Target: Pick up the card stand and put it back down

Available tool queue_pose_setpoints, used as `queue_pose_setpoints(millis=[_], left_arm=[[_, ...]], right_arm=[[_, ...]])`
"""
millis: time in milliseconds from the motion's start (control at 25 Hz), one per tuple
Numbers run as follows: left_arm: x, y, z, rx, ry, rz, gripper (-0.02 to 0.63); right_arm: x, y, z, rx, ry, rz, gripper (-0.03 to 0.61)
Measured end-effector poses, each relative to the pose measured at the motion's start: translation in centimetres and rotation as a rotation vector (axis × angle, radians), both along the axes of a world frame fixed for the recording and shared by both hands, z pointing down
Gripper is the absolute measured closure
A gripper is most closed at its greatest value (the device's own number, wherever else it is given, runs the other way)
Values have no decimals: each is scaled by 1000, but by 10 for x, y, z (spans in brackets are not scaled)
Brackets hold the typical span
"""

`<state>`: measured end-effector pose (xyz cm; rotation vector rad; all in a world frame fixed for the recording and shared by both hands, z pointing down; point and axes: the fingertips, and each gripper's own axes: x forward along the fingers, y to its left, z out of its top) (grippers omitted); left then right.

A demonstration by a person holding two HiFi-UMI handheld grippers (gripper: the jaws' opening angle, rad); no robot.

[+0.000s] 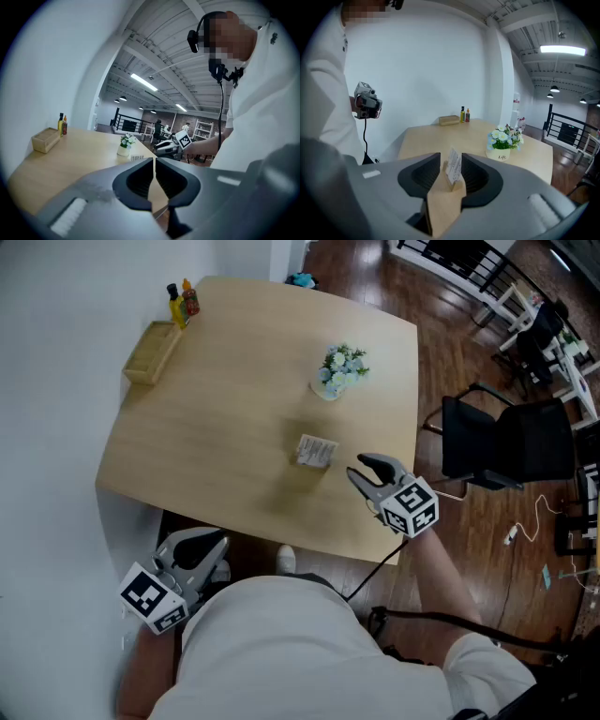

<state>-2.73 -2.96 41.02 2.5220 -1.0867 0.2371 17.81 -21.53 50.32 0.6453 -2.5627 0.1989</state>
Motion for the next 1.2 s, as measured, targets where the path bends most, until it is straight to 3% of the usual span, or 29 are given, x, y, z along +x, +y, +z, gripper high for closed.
queue_pose_setpoints(millis=[400,920,1200], left_arm=[[11,-4,-8,0,35,-86,591],[16,-5,-6,-29,17,-146,590],[16,-9,-3,-39,18,-146,590]], right_arm=[[-17,-55,43,-44,39,-119,431],[-44,-60,77,-120,45,-246,431],[-52,-57,80,-118,38,-283,538]])
